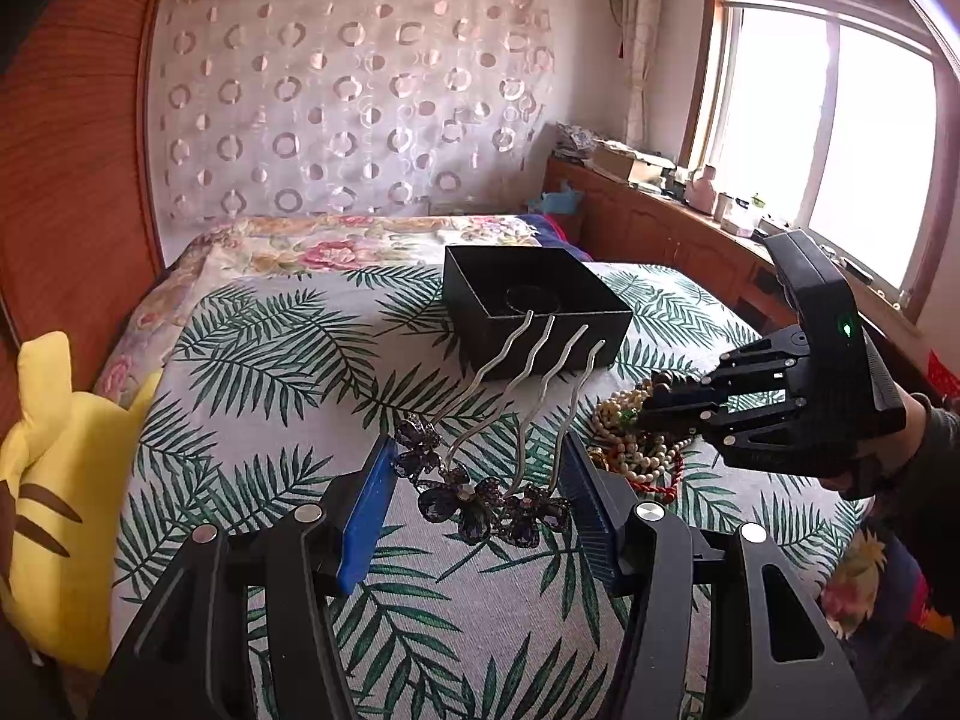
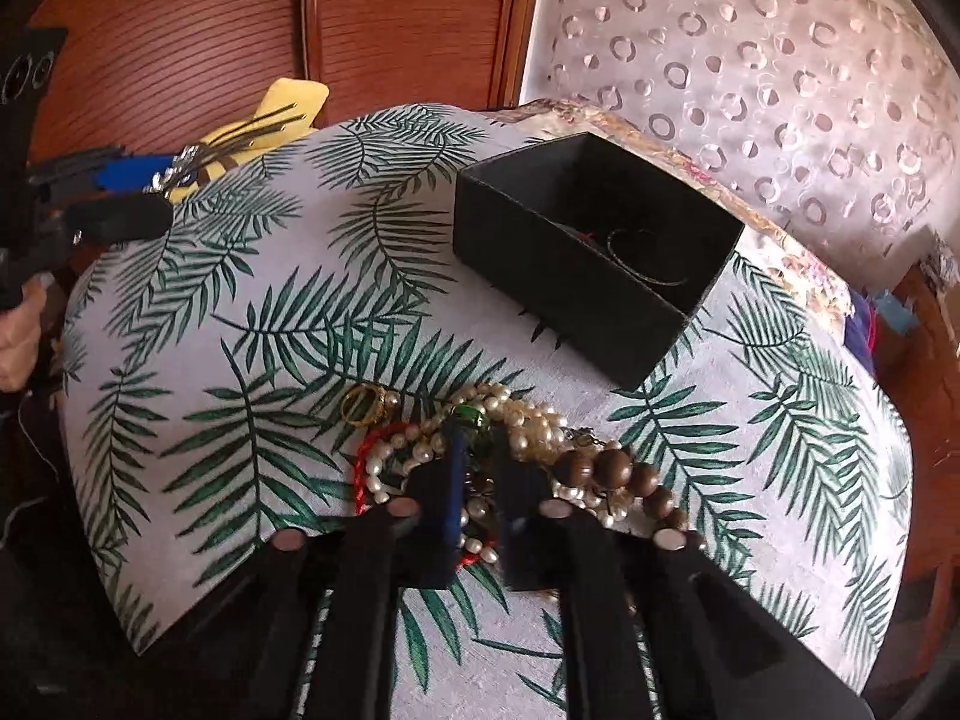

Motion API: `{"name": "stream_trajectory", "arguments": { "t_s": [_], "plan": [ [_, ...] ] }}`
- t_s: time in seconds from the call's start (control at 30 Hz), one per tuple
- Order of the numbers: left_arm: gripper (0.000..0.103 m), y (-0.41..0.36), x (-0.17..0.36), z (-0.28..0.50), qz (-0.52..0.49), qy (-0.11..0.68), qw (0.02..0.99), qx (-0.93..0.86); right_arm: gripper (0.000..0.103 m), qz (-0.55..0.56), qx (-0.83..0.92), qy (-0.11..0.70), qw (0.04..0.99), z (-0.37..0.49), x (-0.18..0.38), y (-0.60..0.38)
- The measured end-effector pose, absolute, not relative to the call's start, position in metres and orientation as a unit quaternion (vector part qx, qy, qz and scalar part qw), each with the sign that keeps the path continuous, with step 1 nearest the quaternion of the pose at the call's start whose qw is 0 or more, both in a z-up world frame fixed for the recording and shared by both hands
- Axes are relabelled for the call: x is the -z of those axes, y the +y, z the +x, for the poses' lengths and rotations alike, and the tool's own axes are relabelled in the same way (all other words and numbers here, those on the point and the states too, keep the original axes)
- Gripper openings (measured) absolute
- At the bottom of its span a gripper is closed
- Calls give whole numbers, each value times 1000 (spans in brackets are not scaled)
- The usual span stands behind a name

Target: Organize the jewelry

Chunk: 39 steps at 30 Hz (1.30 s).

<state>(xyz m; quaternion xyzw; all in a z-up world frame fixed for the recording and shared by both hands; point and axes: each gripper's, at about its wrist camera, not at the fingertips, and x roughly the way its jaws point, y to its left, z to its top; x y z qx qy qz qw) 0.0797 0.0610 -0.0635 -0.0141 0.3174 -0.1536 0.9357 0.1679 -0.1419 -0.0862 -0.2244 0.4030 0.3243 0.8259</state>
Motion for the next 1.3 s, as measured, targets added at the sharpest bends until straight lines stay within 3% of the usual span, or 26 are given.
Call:
{"name": "stream_trajectory", "arguments": {
  "t_s": [0.63, 1.3],
  "plan": [
    [53, 43, 40, 100, -3, 298, 939, 171, 6, -163, -311, 294, 889, 164, -10, -180],
    [53, 12, 40, 171, 15, 306, 938, 163, 6, -167, -282, 309, 893, 255, -11, -153]
  ]
}}
